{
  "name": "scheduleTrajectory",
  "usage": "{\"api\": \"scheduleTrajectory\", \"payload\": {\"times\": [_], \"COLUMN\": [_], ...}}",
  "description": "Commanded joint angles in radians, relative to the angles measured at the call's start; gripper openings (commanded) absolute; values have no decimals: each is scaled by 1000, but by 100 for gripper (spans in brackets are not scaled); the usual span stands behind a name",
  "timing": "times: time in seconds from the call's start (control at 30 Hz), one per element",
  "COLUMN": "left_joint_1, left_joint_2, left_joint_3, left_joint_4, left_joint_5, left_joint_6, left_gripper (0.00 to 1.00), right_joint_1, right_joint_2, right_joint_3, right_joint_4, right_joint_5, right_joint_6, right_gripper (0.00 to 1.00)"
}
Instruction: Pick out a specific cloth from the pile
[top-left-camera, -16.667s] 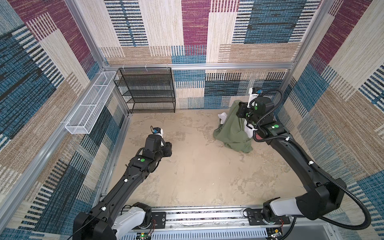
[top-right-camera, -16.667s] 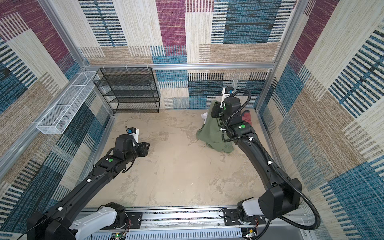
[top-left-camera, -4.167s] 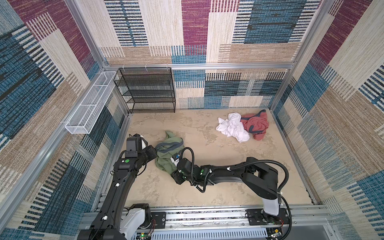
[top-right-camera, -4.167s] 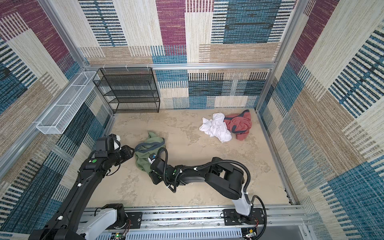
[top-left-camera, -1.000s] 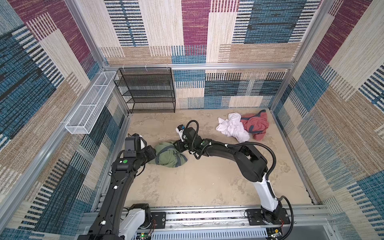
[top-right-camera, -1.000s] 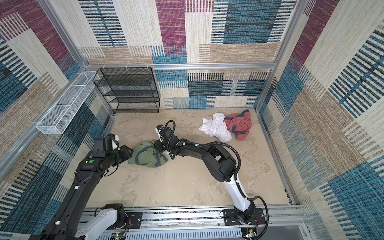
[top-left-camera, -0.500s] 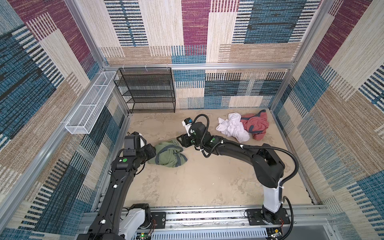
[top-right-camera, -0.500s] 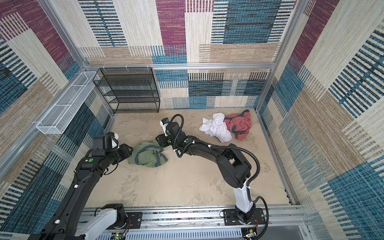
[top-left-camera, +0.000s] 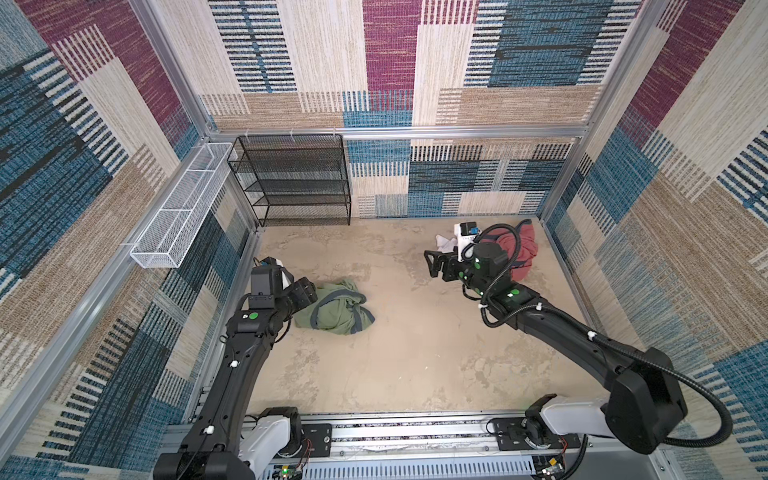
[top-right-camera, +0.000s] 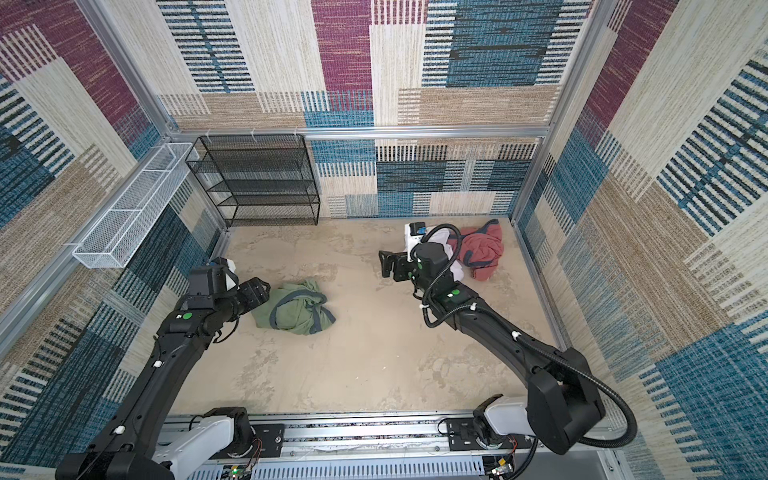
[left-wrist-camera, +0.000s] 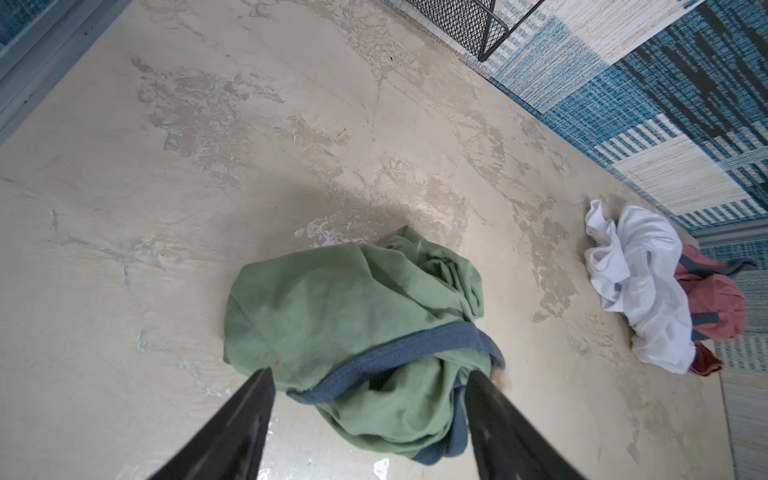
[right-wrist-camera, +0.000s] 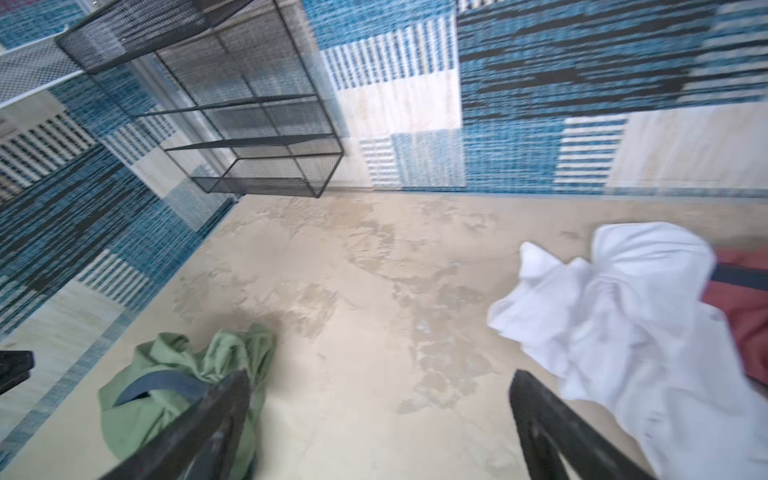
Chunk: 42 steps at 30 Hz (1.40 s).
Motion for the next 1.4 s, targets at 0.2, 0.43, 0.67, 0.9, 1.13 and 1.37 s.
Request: {"api": "scheduleTrajectory", "payload": {"times": [0.2,0.43,0.67,0.9,1.13,1.37], "left_joint_1": [0,0,1,1,3,5], "left_joint_2": [51,86,104,193,307,455], "left_joint_3": [-94,-209,-321,-400,-521,-525], "left_joint_4": [230,454,682,895,1269,1423], "left_joint_5": [-131,-196,-225,-221,-181,-152], "left_joint_6": [124,253,335,422,462,477], "left_gripper": [75,75,75,75,76,76], "right_joint_1": [-205,-286,-297,-307,-339,-438], "right_joint_2": [-228,-279,-157,29,160,208], "right_joint_3": [-316,-618,-748,-770,-768,-747], "right_joint_4": [144,525,898,1145,1294,1265], "right_joint_5": [215,302,302,290,262,112], "right_joint_6": [-127,-253,-325,-354,-356,-282], "right_gripper": [100,100,100,100,100,100]}}
